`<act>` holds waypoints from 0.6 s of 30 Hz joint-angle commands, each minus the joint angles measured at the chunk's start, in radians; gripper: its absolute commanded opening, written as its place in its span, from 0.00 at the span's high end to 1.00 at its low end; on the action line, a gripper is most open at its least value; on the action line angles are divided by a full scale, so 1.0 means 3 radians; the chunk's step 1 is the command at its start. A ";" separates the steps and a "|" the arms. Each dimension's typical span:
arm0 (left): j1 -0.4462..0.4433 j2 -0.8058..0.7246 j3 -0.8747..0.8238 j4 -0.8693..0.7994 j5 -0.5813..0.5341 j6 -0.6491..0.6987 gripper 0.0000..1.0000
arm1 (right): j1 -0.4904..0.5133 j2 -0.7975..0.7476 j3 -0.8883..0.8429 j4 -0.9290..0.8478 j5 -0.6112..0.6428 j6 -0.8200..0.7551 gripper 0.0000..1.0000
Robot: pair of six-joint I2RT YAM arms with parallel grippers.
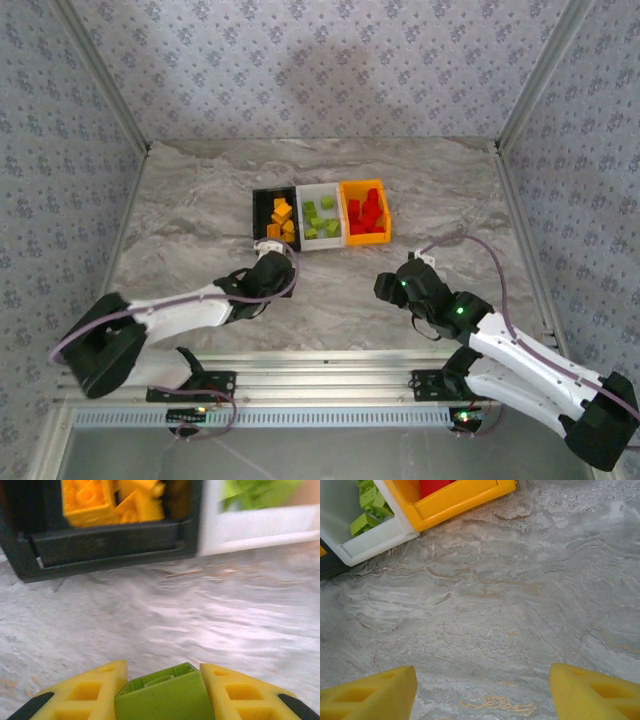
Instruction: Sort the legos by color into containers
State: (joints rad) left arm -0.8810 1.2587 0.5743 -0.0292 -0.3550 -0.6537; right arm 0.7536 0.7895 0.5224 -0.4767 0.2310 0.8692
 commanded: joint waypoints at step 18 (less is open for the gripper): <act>0.0425 0.2037 0.3057 -0.1077 0.0399 0.0568 0.65 | -0.0031 -0.0145 -0.0098 -0.0123 0.0033 0.0107 0.28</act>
State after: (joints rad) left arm -0.7776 1.7924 1.4136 -0.2539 -0.2516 -0.5179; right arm 0.7502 0.7685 0.5064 -0.4709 0.2283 0.8768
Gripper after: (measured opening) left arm 0.352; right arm 0.721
